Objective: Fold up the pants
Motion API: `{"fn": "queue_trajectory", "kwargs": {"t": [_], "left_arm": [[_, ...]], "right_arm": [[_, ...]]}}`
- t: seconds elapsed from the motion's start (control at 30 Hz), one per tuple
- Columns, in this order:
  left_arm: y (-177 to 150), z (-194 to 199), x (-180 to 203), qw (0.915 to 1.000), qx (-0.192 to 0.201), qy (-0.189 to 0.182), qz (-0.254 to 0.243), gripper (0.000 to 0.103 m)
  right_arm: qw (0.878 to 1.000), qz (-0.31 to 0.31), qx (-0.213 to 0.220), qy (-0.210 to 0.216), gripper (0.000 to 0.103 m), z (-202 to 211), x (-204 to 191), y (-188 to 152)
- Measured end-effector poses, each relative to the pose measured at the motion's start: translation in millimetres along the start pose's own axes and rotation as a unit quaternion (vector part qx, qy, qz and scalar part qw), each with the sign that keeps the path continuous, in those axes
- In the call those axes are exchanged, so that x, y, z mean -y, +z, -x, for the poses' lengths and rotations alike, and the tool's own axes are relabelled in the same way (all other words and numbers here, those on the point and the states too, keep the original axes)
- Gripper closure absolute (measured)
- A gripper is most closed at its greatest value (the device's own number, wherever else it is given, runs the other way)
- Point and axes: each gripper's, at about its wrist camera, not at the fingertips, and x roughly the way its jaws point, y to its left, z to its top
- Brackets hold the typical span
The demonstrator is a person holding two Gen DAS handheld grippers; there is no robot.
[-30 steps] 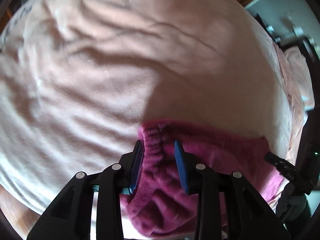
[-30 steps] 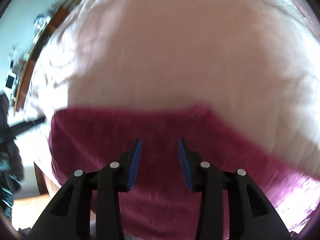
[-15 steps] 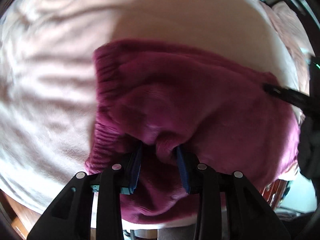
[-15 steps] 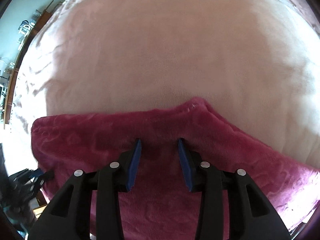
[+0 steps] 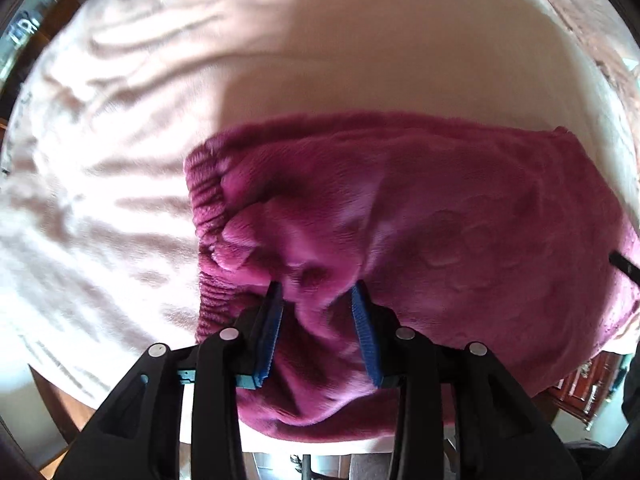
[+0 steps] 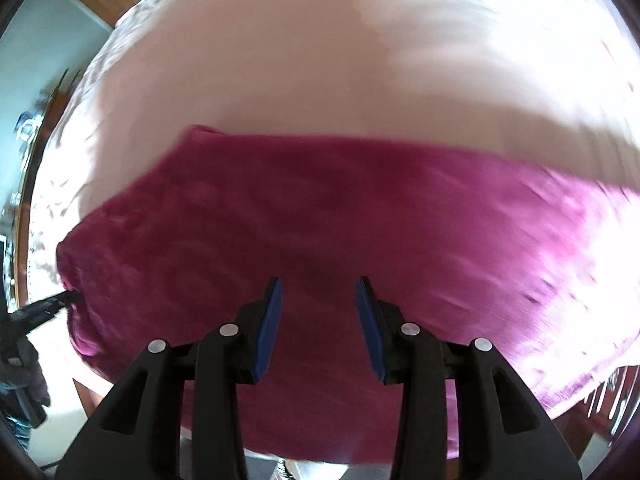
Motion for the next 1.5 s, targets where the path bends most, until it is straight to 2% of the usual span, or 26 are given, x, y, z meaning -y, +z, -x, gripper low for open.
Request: {"fn": "queue_trajectory", "kwargs": {"t": [0.1, 0.17, 0.27, 0.37, 0.47, 0.67, 0.73, 0.8, 0.87, 0.97, 1.07, 1.23, 1.5], "left_arm": [[-2, 19, 30, 0.9995, 0.024, 0.019, -0.010, 0.060], [-6, 30, 58, 0.9990, 0.038, 0.019, -0.018, 0.054], [-11, 38, 107, 0.9983, 0.046, 0.009, -0.035, 0.053], [-17, 40, 161, 0.9972, 0.049, -0.004, -0.056, 0.052], [-24, 37, 215, 0.9954, 0.050, -0.015, -0.081, 0.045], [-46, 28, 319, 0.9901, 0.042, -0.027, -0.131, 0.045], [-50, 29, 346, 0.9883, 0.041, -0.027, -0.144, 0.045], [-59, 33, 373, 0.9863, 0.040, -0.025, -0.158, 0.045], [-60, 34, 393, 0.9843, 0.041, -0.020, -0.171, 0.045], [-59, 37, 419, 0.9813, 0.043, -0.014, -0.187, 0.045], [-57, 45, 424, 0.9804, 0.047, -0.005, -0.191, 0.045], [-62, 54, 432, 0.9823, 0.052, 0.006, -0.180, 0.045], [-65, 55, 432, 0.9846, 0.044, 0.008, -0.169, 0.045]], "right_arm": [[0.999, -0.042, 0.000, -0.005, 0.064, 10, 54, -18], [0.997, -0.077, 0.001, -0.002, 0.064, 20, 93, -29], [0.994, -0.112, 0.010, -0.008, 0.064, 39, 152, -46], [0.989, -0.144, 0.023, -0.016, 0.056, 58, 212, -62], [0.982, -0.181, 0.043, -0.026, 0.054, 75, 271, -79], [0.964, -0.253, 0.079, -0.029, 0.054, 107, 384, -110], [0.958, -0.268, 0.095, -0.034, 0.050, 121, 425, -118], [0.952, -0.283, 0.111, -0.038, 0.037, 130, 456, -123], [0.945, -0.300, 0.125, -0.040, 0.036, 136, 482, -127], [0.939, -0.317, 0.130, -0.018, 0.036, 134, 510, -128], [0.934, -0.333, 0.129, 0.017, 0.036, 120, 529, -122], [0.927, -0.350, 0.109, 0.079, 0.035, 85, 527, -103], [0.933, -0.338, 0.091, 0.085, 0.036, 68, 523, -87]]}}
